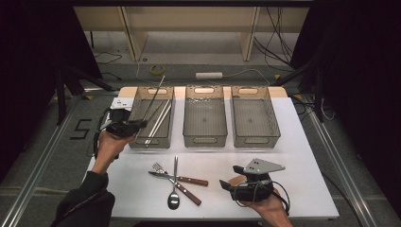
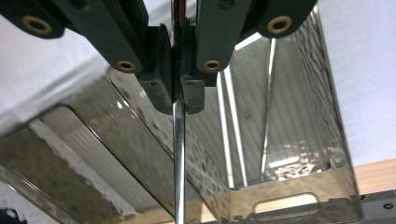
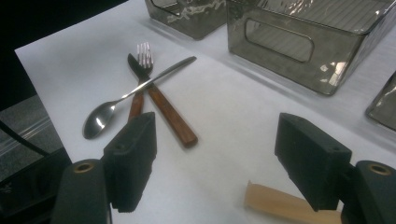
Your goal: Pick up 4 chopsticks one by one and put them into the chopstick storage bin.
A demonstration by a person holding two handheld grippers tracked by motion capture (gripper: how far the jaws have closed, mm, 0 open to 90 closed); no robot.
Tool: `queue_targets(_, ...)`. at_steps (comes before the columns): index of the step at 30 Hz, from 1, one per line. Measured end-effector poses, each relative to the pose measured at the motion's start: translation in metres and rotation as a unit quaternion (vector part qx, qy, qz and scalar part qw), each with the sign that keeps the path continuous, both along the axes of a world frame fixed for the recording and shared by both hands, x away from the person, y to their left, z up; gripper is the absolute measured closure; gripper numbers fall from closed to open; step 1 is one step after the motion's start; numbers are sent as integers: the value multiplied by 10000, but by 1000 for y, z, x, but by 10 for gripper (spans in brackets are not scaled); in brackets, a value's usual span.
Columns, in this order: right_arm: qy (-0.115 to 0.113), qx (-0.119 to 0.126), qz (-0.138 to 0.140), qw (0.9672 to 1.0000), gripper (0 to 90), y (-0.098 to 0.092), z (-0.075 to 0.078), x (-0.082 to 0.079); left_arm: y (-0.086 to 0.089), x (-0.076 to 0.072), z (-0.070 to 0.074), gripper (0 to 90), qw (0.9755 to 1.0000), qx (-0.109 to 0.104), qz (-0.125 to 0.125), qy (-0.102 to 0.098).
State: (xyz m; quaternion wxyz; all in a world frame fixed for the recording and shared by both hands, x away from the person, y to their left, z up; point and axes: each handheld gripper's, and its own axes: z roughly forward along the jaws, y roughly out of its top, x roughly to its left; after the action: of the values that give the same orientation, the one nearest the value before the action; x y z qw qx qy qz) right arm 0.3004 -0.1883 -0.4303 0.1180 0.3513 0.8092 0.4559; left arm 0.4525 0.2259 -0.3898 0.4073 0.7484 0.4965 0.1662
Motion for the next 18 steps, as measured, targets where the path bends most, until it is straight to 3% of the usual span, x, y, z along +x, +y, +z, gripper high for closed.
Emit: queue_targets(18,-2,-38,89,10000,305,0,0,-3,6,41,-14,834,9992,147,333,179)
